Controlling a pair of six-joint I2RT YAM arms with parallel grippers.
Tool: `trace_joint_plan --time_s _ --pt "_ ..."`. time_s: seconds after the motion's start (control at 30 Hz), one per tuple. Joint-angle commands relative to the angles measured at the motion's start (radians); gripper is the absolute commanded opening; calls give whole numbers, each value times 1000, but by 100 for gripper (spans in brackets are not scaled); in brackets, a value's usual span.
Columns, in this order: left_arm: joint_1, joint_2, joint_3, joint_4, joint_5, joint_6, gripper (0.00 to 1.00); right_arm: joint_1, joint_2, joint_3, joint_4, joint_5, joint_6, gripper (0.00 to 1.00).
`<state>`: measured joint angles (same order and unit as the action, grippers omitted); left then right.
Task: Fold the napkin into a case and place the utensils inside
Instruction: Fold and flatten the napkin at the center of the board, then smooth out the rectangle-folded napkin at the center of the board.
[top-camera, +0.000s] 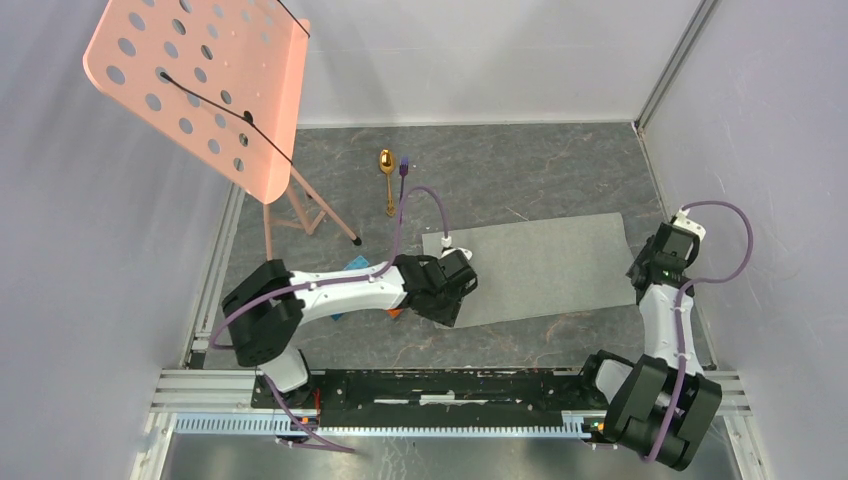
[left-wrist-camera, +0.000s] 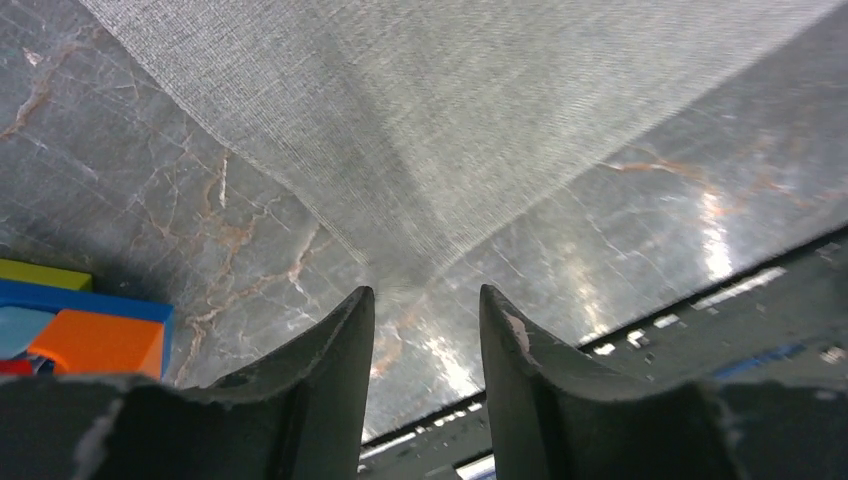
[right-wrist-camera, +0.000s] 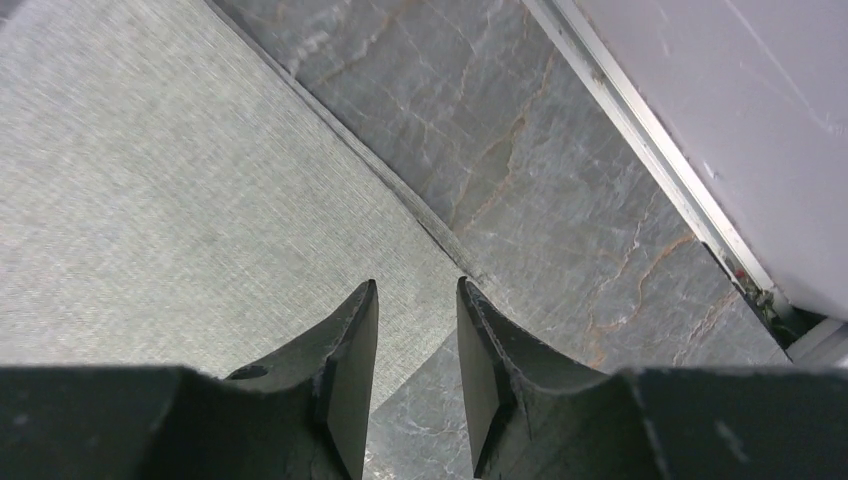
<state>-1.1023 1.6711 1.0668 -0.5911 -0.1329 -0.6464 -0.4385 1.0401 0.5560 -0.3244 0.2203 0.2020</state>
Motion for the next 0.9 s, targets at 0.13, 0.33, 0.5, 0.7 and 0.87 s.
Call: trace_joint_plan --time_s 0.13,0.33,0.5,0.7,0.87 --pt "-8 -122 93 -10 62 9 59 11 1 20 34 -87 -14 42" --pt "27 -13 243 -31 -16 73 68 10 123 -22 137 -255 17 48" --pt "138 91 319 15 -1 85 74 18 187 -12 180 -256 9 56" --pt "258 179 388 80 49 90 78 118 273 154 294 -495 24 76" --pt "331 233 411 120 71 83 79 140 484 298 364 -691 62 75"
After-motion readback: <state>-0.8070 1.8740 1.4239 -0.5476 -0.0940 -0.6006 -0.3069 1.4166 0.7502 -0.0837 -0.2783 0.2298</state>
